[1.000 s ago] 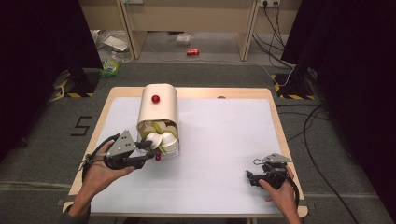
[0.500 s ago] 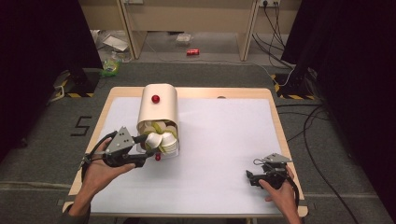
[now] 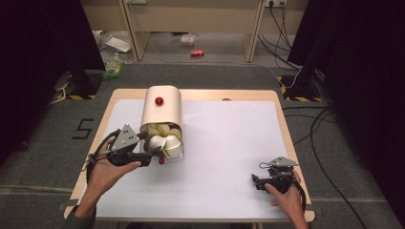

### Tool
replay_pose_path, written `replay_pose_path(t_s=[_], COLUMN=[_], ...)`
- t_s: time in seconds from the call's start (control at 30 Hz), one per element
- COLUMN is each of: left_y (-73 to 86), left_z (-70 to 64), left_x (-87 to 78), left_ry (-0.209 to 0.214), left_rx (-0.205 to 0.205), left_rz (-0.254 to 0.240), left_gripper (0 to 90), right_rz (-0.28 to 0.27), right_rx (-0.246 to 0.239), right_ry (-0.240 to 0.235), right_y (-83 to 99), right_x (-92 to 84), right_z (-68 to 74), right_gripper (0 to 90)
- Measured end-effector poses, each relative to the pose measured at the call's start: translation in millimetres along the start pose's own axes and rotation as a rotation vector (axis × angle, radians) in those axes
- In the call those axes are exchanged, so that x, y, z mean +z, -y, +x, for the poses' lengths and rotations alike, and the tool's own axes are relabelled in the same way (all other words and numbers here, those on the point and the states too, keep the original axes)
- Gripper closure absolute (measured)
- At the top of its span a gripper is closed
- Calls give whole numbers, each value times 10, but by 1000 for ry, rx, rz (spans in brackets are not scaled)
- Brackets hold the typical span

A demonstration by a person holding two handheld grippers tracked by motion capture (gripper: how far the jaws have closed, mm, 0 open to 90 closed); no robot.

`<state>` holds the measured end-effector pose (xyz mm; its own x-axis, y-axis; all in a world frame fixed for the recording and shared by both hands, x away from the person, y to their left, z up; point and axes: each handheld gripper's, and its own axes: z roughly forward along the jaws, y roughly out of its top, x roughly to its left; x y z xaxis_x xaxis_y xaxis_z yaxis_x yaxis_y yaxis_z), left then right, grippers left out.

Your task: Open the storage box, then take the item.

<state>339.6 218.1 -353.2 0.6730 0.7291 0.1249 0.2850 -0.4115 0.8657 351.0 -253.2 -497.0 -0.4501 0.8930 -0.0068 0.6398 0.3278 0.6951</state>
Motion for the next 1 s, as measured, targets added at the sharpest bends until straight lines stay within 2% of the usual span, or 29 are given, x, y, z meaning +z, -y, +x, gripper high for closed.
replay_pose_path(t_s=[0.13, 0.4, 0.67, 0.8, 0.83, 0.87, 1.0], left_y=[-5, -12, -21, 6, 16, 16, 10], left_z=[-6, -61, -123, -112, -82, -59, -36], left_x=[29, 104, 208, 252, 255, 253, 236], left_ry=[-11, -7, -46, -52, -47, -46, -41], left_rx=[0, 2, 30, 19, -4, -2, -14], left_rz=[8, 22, 68, 74, 66, 53, 48], left_gripper=[336, 329, 325, 355, 372, 401, 424], right_rz=[0, 0, 0, 0, 0, 0, 0], right_rx=[-1, 0, -3, -4, -4, -4, -4], right_ry=[1, 0, 0, -1, -1, -2, -1], right_y=[0, 0, -1, -1, -1, -1, -1], right_x=[1, 0, 1, 1, 1, 1, 1], right_z=[-1, 0, -3, -4, -4, -4, -4], right_gripper=[5, 4, 4, 4, 4, 4, 4])
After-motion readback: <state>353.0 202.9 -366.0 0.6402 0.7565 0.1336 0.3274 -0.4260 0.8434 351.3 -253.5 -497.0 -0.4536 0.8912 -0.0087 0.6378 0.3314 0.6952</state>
